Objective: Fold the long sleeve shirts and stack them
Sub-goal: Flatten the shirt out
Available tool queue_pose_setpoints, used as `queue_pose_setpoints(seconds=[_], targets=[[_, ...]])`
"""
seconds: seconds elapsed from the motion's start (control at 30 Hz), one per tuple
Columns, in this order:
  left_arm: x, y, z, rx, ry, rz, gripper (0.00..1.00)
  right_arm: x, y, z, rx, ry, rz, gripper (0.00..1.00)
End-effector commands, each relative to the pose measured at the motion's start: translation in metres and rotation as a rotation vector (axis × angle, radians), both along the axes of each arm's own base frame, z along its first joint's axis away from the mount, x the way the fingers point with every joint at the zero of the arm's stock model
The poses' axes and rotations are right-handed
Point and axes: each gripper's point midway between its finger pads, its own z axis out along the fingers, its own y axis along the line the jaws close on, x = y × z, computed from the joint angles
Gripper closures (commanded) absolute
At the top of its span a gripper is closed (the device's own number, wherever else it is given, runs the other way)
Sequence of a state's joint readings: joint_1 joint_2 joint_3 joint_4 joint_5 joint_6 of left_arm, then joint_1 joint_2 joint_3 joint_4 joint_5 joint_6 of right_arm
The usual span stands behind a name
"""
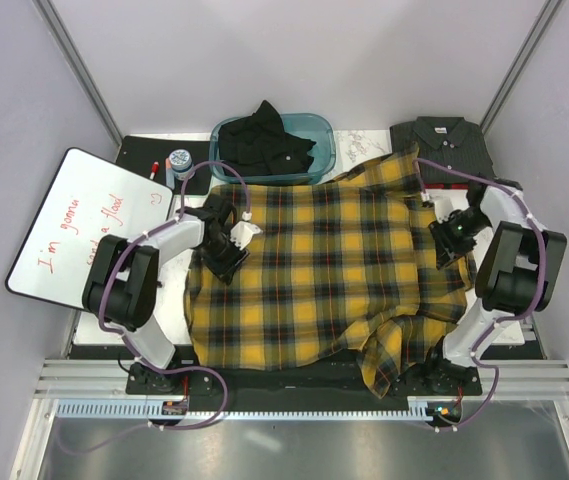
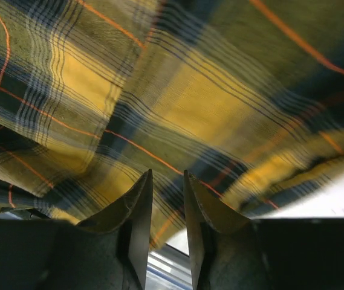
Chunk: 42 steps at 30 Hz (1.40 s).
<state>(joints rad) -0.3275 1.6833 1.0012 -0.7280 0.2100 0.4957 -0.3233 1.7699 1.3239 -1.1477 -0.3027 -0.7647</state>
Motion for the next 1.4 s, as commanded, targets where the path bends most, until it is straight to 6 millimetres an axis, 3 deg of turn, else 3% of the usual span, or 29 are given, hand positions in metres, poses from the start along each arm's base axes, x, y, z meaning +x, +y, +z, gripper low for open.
queue_pose_setpoints(seconds=[0.0, 0.13, 0.4, 0.47, 0.6, 0.7, 0.77, 0.87, 0.9, 0.97, 1.0, 1.07, 1.13, 1.17, 1.23, 1.27, 1.3, 1.33, 1.37], targets=[[0.014, 0.004, -0.015, 0.042, 0.006, 0.034, 0.52, 0.004, 0.008, -0.033, -0.006, 0.03, 0.02, 0.67], [0.03, 0.006, -0.018, 0.042, -0.009, 0.066, 0.53, 0.029, -0.002, -0.055, -0.061, 0.015, -0.015, 0.69], [0.087, 0.02, -0.013, 0.038, -0.087, 0.151, 0.53, 0.119, -0.012, -0.059, -0.137, -0.114, -0.062, 0.71], [0.106, 0.019, -0.005, 0.03, -0.118, 0.171, 0.53, 0.142, -0.01, -0.043, -0.135, -0.166, -0.073, 0.7], [0.109, 0.008, 0.019, -0.037, -0.144, 0.144, 0.53, 0.146, -0.002, 0.001, -0.096, -0.227, -0.049, 0.67], [0.092, -0.003, 0.033, -0.09, -0.136, 0.098, 0.51, 0.121, 0.01, 0.02, -0.066, -0.231, -0.004, 0.63], [0.075, -0.003, 0.026, -0.075, -0.116, 0.064, 0.5, 0.105, 0.016, 0.02, -0.063, -0.212, 0.035, 0.62], [0.052, 0.006, 0.008, -0.031, -0.062, 0.045, 0.51, 0.068, 0.027, -0.001, -0.057, -0.122, 0.083, 0.63], [0.039, 0.01, 0.001, -0.018, -0.033, 0.041, 0.51, 0.048, 0.026, -0.017, -0.069, -0.062, 0.098, 0.64], [0.027, 0.016, -0.005, 0.003, -0.017, 0.035, 0.53, 0.033, 0.025, -0.03, -0.085, -0.028, 0.109, 0.64], [0.015, 0.02, -0.009, 0.011, 0.003, 0.031, 0.53, 0.014, 0.022, -0.043, -0.103, 0.027, 0.121, 0.64], [0.003, 0.025, -0.012, 0.03, 0.021, 0.019, 0.53, -0.001, 0.018, -0.05, -0.133, 0.046, 0.144, 0.65], [-0.014, 0.032, -0.014, 0.047, 0.043, 0.008, 0.53, -0.03, 0.013, -0.062, -0.165, 0.112, 0.182, 0.66], [-0.02, 0.034, -0.014, 0.052, 0.049, 0.003, 0.53, -0.037, 0.011, -0.06, -0.183, 0.112, 0.197, 0.67], [-0.036, 0.037, -0.009, 0.047, 0.057, -0.013, 0.52, -0.069, 0.003, -0.063, -0.225, 0.174, 0.261, 0.68], [-0.047, 0.038, -0.007, 0.048, 0.077, -0.024, 0.51, -0.077, 0.0, -0.054, -0.245, 0.156, 0.278, 0.69], [-0.06, 0.041, -0.007, 0.052, 0.101, -0.035, 0.5, -0.102, 0.001, -0.054, -0.236, 0.208, 0.303, 0.69], [-0.065, 0.036, 0.003, 0.014, 0.073, -0.074, 0.49, -0.113, -0.001, -0.05, -0.242, 0.219, 0.343, 0.69], [-0.081, 0.037, 0.009, 0.0, 0.116, -0.098, 0.48, -0.12, -0.001, -0.04, -0.254, 0.192, 0.364, 0.69]])
